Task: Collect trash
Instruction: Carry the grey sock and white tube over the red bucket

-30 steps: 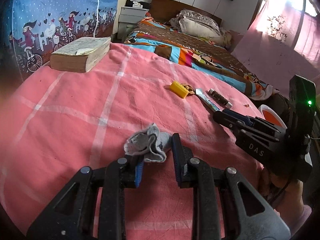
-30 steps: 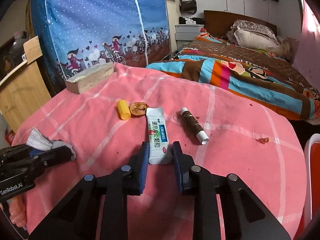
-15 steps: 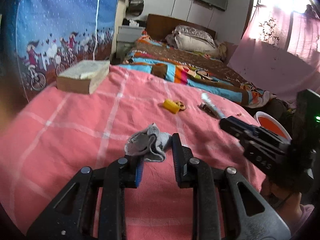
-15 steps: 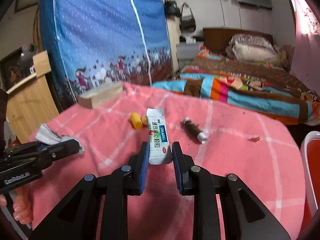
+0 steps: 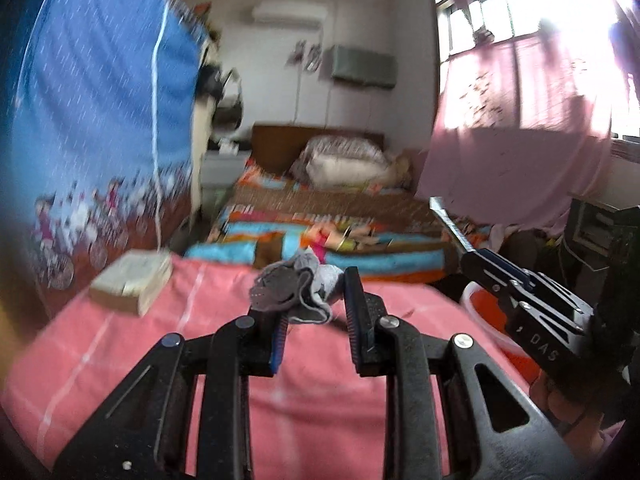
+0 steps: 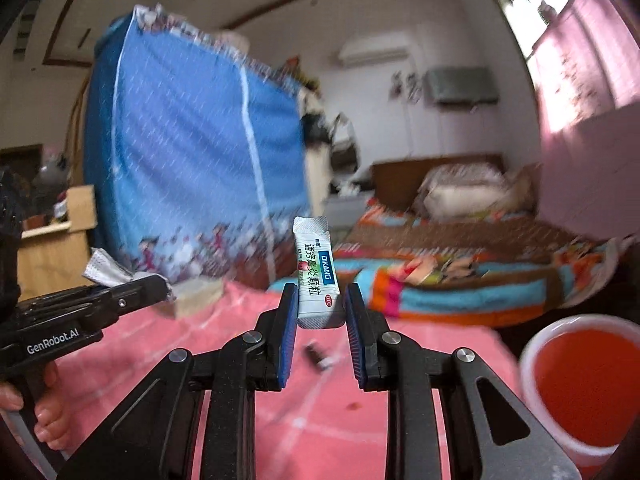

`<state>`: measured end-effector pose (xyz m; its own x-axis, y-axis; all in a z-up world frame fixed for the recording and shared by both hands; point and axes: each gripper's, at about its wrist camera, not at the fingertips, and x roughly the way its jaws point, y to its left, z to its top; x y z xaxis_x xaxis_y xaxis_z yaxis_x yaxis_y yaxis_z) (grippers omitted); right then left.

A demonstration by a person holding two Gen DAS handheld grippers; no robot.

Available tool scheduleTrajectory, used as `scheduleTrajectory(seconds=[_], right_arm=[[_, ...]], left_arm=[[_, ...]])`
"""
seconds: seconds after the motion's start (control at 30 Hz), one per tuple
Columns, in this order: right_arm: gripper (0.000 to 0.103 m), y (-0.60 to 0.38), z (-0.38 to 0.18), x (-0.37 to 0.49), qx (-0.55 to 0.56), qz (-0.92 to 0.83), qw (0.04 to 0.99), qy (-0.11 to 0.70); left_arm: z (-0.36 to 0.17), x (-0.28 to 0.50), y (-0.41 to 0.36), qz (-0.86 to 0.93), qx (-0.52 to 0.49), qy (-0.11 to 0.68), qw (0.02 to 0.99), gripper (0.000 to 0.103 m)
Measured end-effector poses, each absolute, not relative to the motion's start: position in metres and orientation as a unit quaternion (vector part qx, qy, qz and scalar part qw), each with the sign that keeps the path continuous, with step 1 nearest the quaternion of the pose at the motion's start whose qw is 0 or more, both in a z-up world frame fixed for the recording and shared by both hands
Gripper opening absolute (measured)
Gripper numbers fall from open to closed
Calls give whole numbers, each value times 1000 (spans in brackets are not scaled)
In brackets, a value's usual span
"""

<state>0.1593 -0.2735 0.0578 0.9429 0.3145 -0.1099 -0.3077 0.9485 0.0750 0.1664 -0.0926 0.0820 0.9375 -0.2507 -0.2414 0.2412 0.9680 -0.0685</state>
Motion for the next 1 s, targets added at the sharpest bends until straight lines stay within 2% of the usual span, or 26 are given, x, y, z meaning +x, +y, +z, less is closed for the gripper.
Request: scheduleTrajectory(seconds=[0.17,0.33,0.77,1.0], right_arm=[[21,-301,75,136,31,104,994,0],[21,-331,83,121,36,57,997,-31],[21,-412,77,109,82,-62,994,-35],[21,-442,68,112,122,-110,986,-10]], left_arm=[[96,166,-120,-153,-3,87,984,32],[107,173,-152,-202,3,88,975,32],[111,174,-248,-297,68,58,951,35],[103,187,-283,-330,73,84,937,35]])
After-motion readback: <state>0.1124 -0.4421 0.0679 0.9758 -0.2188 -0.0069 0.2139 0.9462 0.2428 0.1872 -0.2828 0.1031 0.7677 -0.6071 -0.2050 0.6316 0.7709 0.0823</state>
